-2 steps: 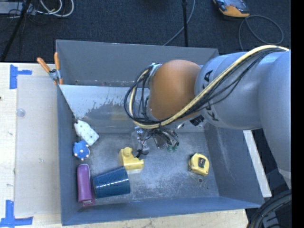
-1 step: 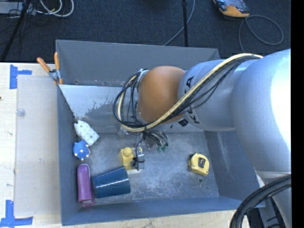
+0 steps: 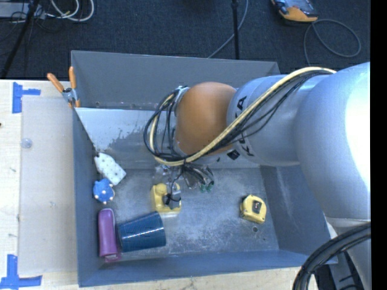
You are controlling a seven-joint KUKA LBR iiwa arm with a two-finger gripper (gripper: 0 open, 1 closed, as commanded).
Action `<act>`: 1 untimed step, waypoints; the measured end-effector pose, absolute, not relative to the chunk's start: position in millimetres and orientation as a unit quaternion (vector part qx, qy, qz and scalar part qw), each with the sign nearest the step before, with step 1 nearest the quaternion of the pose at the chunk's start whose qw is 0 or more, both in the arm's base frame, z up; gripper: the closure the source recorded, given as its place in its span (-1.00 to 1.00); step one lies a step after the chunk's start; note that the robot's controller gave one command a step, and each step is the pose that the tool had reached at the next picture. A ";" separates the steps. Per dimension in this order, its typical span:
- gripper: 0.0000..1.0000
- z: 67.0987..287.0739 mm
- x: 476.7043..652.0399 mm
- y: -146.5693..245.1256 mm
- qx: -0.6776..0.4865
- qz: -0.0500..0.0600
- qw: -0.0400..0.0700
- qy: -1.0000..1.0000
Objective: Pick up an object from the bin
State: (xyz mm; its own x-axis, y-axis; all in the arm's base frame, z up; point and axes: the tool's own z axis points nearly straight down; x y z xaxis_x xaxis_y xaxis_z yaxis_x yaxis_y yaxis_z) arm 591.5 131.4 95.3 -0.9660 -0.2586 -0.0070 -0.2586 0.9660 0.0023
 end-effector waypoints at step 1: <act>1.00 95.3 591.5 131.4 -0.130 0.002 0.003 0.991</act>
Offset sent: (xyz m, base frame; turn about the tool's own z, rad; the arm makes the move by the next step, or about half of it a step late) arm 0.0052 -0.0021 0.0281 -0.0101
